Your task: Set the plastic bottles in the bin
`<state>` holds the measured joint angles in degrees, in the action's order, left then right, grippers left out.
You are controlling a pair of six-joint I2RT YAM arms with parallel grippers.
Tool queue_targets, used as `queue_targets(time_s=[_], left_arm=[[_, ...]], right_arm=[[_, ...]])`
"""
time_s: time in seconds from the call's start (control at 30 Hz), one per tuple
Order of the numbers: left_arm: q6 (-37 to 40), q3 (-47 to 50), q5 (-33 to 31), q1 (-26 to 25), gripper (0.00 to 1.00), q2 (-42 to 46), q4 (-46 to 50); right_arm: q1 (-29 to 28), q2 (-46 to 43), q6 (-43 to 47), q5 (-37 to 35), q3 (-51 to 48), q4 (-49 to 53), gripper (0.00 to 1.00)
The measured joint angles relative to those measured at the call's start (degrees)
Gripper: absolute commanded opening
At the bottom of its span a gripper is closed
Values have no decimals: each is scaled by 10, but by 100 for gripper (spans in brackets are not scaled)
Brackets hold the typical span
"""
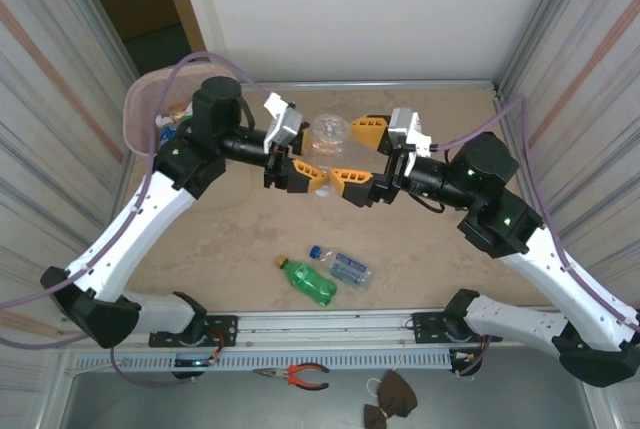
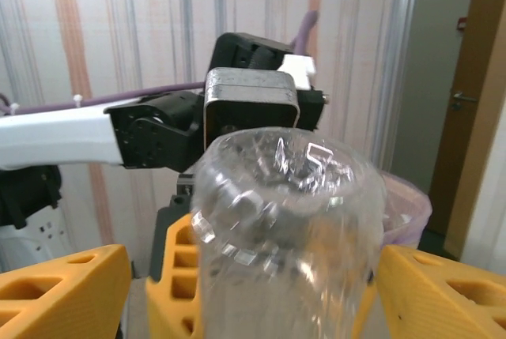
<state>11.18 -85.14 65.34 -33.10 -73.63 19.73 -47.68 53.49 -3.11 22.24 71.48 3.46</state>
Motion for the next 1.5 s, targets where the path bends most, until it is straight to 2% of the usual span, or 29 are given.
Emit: queue_targets(time_s=[0.27, 0.53, 0.73, 0.87, 1.0, 1.23, 1.5], left_arm=[[-5, -5, -149, 103, 46, 70, 71], [-31, -54, -311, 228, 46, 58, 192], [-57, -109, -369, 331, 46, 21, 279], [-61, -134, -398, 380, 46, -13, 330], [-59, -156, -423, 413, 46, -51, 370], [-23, -238, -507, 445, 46, -148, 433], [6, -317, -591, 454, 48, -250, 468]], right_arm=[[0, -22, 24, -59, 0, 18, 79], [0, -5, 37, -100, -1, 41, 78], [1, 9, 38, -107, -1, 58, 78], [2, 9, 38, -107, -1, 59, 78], [4, 10, 38, -105, -1, 59, 78], [10, 19, 38, -102, -1, 61, 78], [17, 29, 38, -89, 0, 64, 77]])
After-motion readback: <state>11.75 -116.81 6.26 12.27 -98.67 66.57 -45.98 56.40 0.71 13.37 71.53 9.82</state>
